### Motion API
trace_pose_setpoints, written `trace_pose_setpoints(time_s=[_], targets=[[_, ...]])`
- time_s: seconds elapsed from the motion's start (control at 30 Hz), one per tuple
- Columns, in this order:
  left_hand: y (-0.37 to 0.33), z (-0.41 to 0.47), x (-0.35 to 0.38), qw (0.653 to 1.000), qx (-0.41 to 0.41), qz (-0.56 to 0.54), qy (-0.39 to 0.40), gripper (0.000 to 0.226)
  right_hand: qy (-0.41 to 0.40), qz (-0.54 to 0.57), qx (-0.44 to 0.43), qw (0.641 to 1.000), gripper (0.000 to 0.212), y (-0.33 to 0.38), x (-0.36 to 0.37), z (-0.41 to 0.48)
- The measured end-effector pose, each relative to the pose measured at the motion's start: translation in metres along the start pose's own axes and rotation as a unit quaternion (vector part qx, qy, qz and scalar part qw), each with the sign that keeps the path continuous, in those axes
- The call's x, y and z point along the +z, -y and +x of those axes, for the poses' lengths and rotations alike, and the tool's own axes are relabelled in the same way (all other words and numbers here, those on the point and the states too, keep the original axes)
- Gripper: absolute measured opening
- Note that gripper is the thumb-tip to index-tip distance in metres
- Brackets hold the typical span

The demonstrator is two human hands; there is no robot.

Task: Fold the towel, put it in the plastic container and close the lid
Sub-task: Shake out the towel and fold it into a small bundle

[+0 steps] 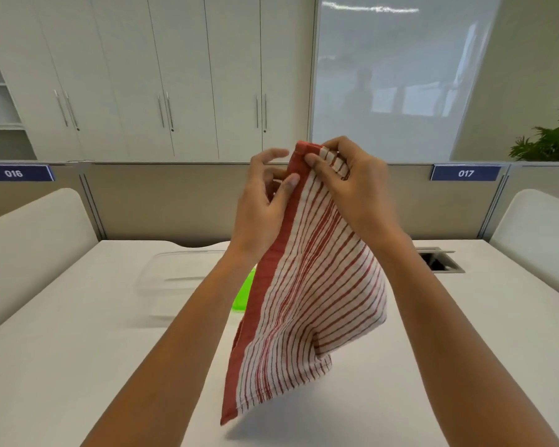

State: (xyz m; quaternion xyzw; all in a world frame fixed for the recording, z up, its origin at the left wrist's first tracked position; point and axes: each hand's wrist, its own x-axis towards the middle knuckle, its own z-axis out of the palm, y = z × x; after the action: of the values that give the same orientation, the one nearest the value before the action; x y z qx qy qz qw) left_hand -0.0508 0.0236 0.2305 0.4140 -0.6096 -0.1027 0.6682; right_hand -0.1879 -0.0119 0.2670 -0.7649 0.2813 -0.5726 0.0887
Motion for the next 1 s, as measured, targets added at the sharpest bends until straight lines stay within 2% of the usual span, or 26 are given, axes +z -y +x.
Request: trace_pose_setpoints(time_s=[0.13, 0.3, 0.43, 0.57, 0.83, 1.0], targets=[[0.024, -0.022, 0.000, 0.999, 0.022, 0.028, 0.031, 0.025, -0.052, 0.021, -0.002, 0.998, 0.020, 0.004, -0.006, 0.010], [0.063, -0.049, 0.002, 0.996, -0.017, 0.058, 0.064, 0.025, -0.101, 0.053, -0.001, 0.993, 0.021, 0.008, -0.017, 0.021], [0.100, -0.071, -0.008, 0.980, -0.116, 0.105, 0.122, 0.027, -0.152, 0.077, 0.008, 0.985, 0.022, 0.004, -0.034, 0.024], [0.123, -0.086, -0.025, 0.955, -0.190, 0.140, 0.179, 0.017, -0.193, 0.071, 0.038, 0.978, 0.011, -0.011, -0.054, 0.023], [0.122, -0.088, -0.048, 0.958, -0.212, 0.084, 0.175, 0.014, -0.270, 0.072, 0.117, 0.953, 0.013, -0.037, -0.076, 0.019], [0.125, -0.096, -0.043, 0.949, -0.216, 0.075, 0.217, 0.028, -0.274, 0.091, 0.113, 0.951, 0.013, -0.036, -0.076, 0.020]])
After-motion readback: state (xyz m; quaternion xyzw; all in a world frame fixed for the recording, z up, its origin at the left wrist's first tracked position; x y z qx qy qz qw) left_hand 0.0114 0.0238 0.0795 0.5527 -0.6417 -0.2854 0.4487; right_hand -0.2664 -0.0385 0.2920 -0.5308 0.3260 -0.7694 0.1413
